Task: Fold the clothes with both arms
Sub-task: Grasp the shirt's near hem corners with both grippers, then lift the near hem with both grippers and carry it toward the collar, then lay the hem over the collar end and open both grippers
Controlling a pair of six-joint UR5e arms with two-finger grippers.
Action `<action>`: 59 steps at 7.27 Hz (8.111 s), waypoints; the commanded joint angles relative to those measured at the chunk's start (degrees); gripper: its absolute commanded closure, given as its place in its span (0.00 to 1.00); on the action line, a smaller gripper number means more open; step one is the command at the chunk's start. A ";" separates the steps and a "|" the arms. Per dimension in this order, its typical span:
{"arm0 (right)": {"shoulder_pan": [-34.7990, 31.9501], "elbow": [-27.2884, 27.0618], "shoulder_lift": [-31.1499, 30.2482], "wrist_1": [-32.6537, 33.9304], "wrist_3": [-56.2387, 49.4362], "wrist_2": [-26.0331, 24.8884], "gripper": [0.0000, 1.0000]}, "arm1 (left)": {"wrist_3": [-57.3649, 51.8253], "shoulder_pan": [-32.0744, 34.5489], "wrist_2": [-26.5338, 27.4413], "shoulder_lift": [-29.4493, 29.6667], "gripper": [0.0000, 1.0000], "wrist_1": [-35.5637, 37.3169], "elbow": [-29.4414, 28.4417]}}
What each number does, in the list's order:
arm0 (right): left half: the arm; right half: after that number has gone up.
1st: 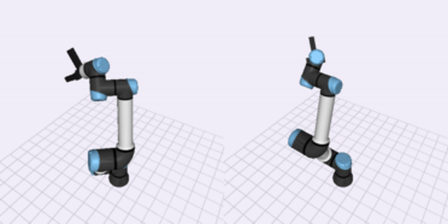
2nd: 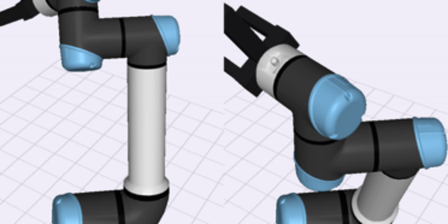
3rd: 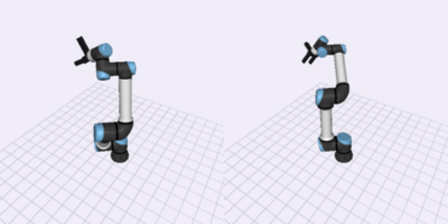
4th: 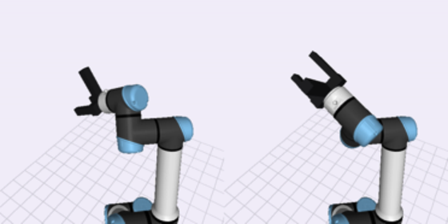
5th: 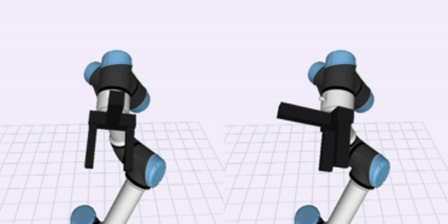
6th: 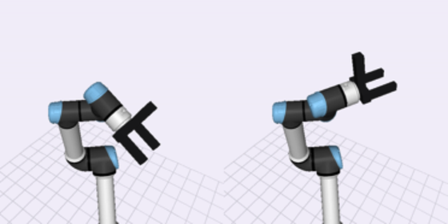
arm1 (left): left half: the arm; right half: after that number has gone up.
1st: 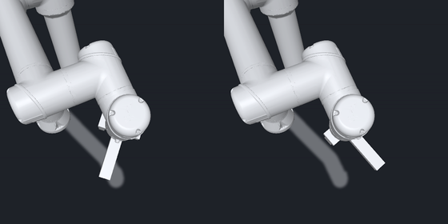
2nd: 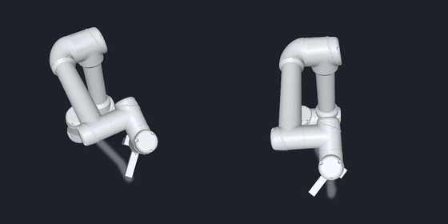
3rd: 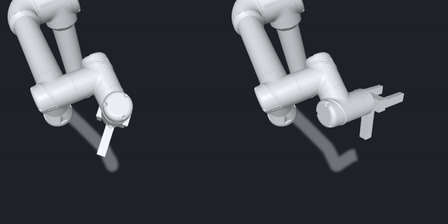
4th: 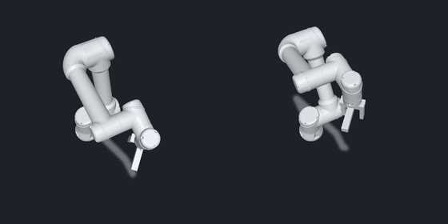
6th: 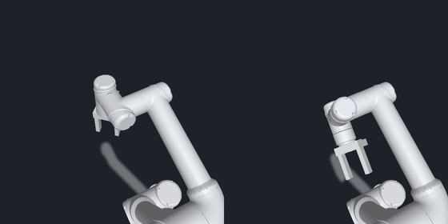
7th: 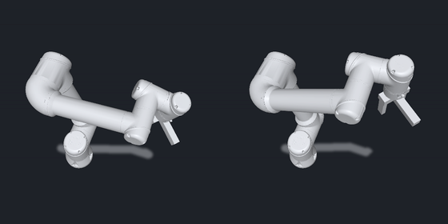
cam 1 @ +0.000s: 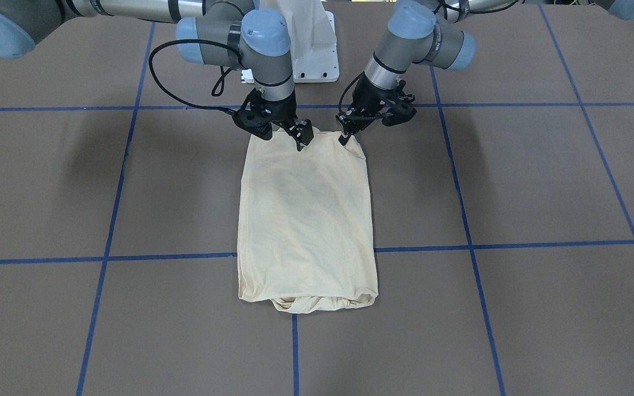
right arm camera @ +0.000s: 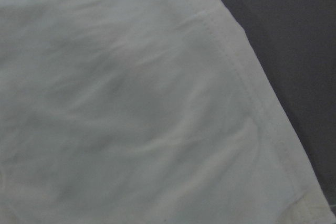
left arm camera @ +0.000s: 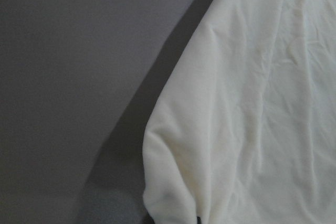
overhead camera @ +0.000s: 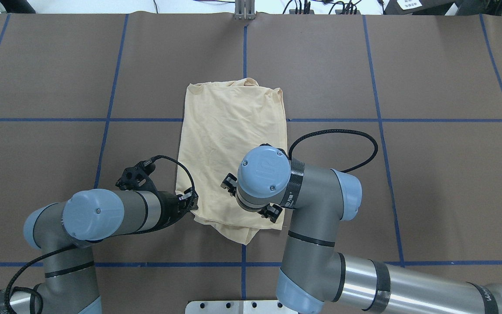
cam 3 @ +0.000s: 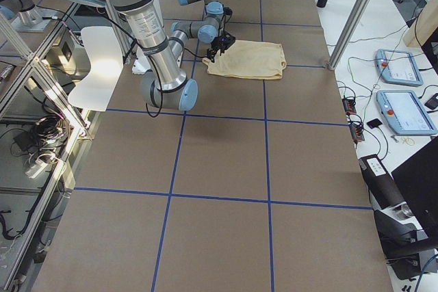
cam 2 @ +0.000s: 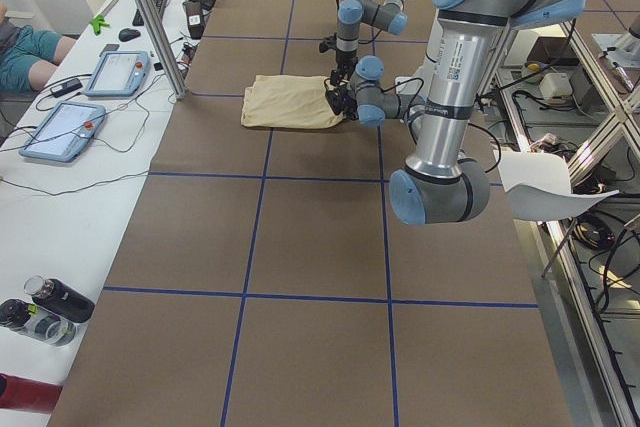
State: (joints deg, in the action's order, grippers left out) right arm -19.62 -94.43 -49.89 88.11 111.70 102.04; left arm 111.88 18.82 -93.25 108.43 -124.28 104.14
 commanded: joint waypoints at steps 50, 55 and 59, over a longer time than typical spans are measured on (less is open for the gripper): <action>-12.98 -6.34 -1.12 -0.13 -7.46 7.56 1.00 | -4.82 9.63 -2.29 8.64 1.00 7.82 0.46; -16.51 3.80 2.16 -8.66 -8.87 7.38 1.00 | -6.50 13.70 -2.20 12.14 1.00 6.95 -6.11; -16.51 12.33 8.06 -10.24 -8.96 7.29 1.00 | -6.42 13.70 -2.02 12.77 1.00 4.13 -9.57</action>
State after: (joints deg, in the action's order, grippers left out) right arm -36.08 -84.30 -42.99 78.19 102.81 109.35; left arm 105.46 32.52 -95.34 121.11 -119.83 94.96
